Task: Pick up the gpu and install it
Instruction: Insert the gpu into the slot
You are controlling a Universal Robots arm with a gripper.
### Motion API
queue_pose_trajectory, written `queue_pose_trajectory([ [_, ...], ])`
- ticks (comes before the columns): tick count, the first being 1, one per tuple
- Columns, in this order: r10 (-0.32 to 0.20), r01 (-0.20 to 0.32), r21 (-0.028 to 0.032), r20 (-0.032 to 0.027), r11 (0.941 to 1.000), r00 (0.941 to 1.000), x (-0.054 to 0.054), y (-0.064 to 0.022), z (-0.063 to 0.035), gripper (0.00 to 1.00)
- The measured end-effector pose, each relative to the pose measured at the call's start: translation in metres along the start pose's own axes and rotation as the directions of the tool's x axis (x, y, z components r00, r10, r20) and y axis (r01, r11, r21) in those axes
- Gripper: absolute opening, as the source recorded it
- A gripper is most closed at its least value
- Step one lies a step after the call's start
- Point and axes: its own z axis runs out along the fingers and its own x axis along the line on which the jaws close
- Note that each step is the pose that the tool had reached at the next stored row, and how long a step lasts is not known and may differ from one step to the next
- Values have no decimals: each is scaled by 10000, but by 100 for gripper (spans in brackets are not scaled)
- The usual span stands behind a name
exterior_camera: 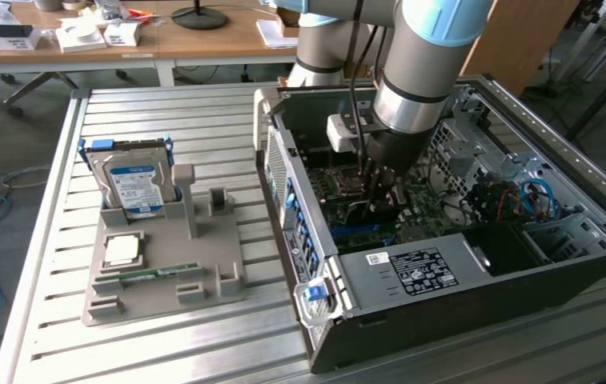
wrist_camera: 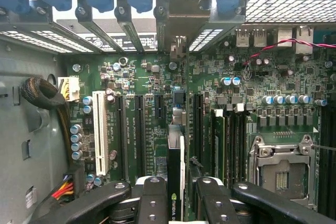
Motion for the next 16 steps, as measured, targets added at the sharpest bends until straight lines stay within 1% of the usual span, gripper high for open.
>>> queue_pose_trajectory([
  [4, 2, -2, 1, 1, 10000, 10000, 0, 5, 23, 26],
  [16, -56, 56, -1, 6, 10000, 10000, -2, 6, 27, 26],
])
